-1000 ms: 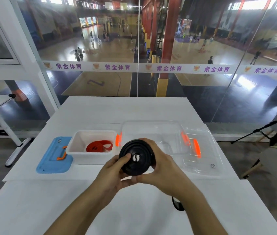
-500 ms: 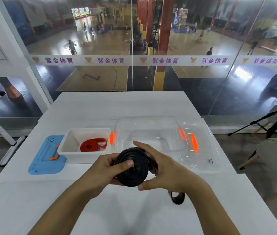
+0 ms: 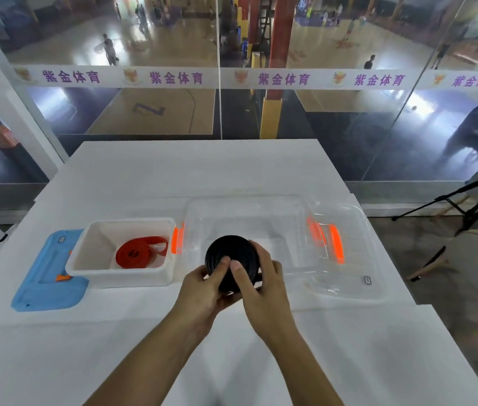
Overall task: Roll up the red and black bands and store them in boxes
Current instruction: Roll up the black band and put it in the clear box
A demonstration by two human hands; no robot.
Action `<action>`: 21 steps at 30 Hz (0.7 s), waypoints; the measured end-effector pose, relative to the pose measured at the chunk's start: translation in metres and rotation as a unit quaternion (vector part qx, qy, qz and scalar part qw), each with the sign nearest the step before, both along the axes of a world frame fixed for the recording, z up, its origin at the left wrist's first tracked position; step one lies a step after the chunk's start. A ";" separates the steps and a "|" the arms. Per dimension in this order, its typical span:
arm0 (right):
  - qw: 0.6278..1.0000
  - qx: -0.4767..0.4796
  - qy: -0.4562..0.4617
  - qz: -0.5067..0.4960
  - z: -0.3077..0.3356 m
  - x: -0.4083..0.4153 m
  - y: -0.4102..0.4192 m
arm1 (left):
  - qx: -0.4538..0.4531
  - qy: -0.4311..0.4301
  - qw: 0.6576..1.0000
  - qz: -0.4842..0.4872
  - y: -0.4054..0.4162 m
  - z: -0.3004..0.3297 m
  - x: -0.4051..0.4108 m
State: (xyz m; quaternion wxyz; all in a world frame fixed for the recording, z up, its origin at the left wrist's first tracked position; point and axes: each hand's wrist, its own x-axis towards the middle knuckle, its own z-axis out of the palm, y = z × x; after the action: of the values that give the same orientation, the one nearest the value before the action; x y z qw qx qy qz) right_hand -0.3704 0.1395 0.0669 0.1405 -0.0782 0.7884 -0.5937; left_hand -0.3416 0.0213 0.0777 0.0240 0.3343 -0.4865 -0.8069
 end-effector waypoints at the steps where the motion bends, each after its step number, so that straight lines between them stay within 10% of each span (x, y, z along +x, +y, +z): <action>1: 1.000 0.011 -0.012 -0.011 -0.005 -0.009 -0.004 | -0.007 -0.006 1.000 0.005 0.000 -0.008 -0.010; 21: 0.965 0.181 -0.171 0.077 -0.120 -0.258 -0.050 | 0.060 -0.078 0.980 -0.171 -0.083 -0.156 -0.205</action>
State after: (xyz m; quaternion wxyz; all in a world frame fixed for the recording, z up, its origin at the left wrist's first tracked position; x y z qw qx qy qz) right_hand -0.6288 0.0898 -0.0536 0.3302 -0.0095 0.8389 -0.4327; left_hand -0.5466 -0.0620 -0.0781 -0.1727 0.3090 -0.4878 -0.7980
